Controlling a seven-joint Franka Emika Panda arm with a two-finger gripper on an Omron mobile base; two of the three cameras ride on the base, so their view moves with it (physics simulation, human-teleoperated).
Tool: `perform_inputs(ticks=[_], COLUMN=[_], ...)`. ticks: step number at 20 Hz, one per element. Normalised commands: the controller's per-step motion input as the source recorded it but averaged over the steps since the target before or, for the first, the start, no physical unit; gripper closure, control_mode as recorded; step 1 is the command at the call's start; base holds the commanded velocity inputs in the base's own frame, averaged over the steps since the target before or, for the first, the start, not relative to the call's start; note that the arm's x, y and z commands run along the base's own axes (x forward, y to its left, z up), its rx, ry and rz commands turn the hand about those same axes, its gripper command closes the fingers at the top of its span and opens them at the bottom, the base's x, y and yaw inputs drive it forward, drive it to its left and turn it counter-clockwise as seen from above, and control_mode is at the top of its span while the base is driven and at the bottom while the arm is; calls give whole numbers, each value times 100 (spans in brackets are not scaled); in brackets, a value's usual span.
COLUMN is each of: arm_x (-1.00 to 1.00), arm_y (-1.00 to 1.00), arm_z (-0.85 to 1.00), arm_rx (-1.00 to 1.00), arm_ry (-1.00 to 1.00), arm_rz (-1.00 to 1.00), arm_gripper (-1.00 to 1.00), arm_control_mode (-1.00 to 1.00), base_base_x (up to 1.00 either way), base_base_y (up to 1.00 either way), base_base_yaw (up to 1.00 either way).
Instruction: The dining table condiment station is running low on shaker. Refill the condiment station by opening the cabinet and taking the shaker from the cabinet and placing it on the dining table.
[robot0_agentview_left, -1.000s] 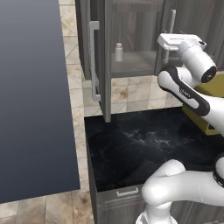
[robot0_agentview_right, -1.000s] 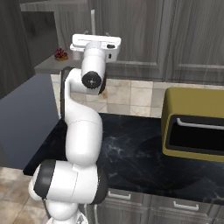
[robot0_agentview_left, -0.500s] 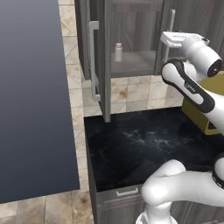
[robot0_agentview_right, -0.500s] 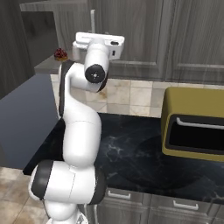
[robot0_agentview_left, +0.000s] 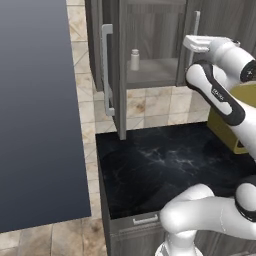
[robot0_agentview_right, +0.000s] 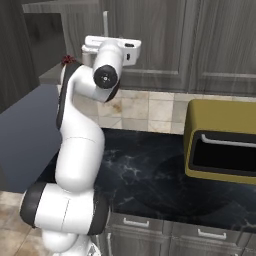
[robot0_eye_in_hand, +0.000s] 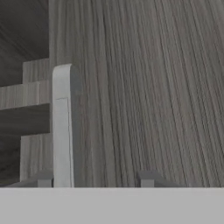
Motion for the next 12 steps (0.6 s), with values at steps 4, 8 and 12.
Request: perform_inputs(ticks=[4, 8, 12], arm_x=[6, 1, -20], arm_y=[0, -1, -17], arm_z=[-14, -10, -3], arm_rx=[0, 0, 0], arm_ry=[12, 6, 0], arm_rz=[0, 0, -3], arm_gripper=[100, 100, 100], arm_control_mode=[-100, -100, -100], base_base_x=[0, 0, 0], base_base_y=[0, 0, 0], base_base_yaw=[0, 0, 0])
